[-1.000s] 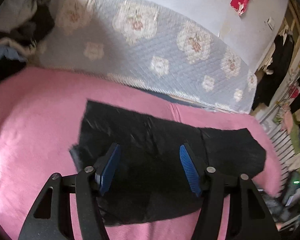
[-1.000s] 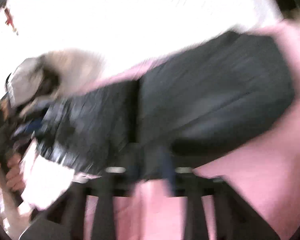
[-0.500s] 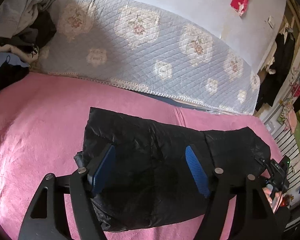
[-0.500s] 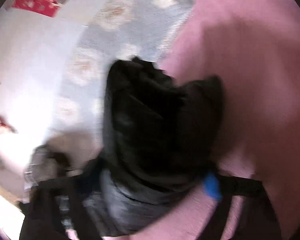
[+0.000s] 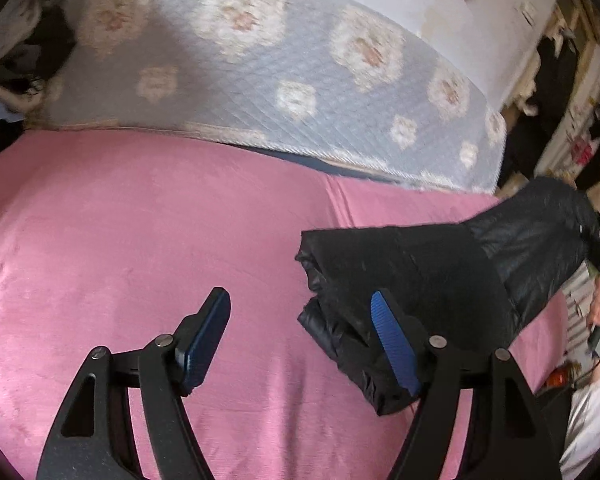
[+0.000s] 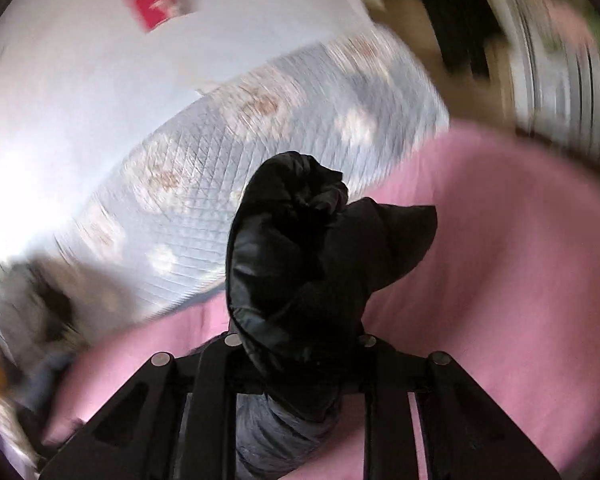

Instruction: Fold large clothes

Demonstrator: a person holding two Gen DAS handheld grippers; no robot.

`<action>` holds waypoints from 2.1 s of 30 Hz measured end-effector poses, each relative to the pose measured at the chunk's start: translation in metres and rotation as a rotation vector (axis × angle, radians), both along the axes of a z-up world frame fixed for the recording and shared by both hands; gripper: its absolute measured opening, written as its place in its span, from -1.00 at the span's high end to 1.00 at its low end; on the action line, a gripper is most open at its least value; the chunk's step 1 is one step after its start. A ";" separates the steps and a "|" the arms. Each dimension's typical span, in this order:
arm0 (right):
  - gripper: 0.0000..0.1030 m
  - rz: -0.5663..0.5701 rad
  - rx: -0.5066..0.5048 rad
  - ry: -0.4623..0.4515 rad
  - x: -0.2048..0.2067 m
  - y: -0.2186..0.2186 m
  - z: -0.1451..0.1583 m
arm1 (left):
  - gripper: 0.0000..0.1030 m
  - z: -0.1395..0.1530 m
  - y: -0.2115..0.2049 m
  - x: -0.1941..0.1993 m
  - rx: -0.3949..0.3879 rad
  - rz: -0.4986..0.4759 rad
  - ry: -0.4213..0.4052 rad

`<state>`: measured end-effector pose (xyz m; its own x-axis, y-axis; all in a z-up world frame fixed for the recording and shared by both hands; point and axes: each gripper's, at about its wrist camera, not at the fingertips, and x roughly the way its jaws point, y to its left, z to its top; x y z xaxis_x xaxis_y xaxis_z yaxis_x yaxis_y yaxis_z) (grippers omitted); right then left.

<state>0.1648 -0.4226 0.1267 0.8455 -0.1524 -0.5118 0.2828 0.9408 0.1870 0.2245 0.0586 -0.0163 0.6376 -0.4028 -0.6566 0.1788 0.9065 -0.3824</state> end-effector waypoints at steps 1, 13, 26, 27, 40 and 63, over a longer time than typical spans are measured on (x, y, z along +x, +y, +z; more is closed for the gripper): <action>0.52 0.017 -0.067 0.005 -0.002 0.016 0.002 | -0.35 -0.001 -0.006 -0.001 0.011 -0.020 0.001; 0.46 0.320 0.057 -0.060 -0.009 0.159 -0.043 | 0.74 -0.053 -0.051 0.047 -0.023 -0.128 0.133; -0.28 0.508 0.050 0.114 -0.006 0.229 -0.119 | 0.55 -0.036 -0.032 0.034 -0.016 -0.084 0.025; -0.76 0.537 0.055 0.106 -0.009 0.227 -0.114 | 0.52 -0.036 -0.033 0.034 0.001 -0.082 0.015; -0.84 0.003 -0.003 0.134 0.022 0.085 -0.096 | -0.37 0.044 -0.041 -0.006 0.003 -0.094 -0.313; -0.66 0.293 0.016 0.111 0.025 0.134 -0.112 | -0.79 -0.028 -0.054 0.018 0.159 0.152 -0.106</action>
<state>0.1895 -0.2882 0.0146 0.7910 0.0979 -0.6040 0.0199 0.9825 0.1853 0.2422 0.0043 -0.0440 0.7519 -0.1938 -0.6301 0.0669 0.9733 -0.2196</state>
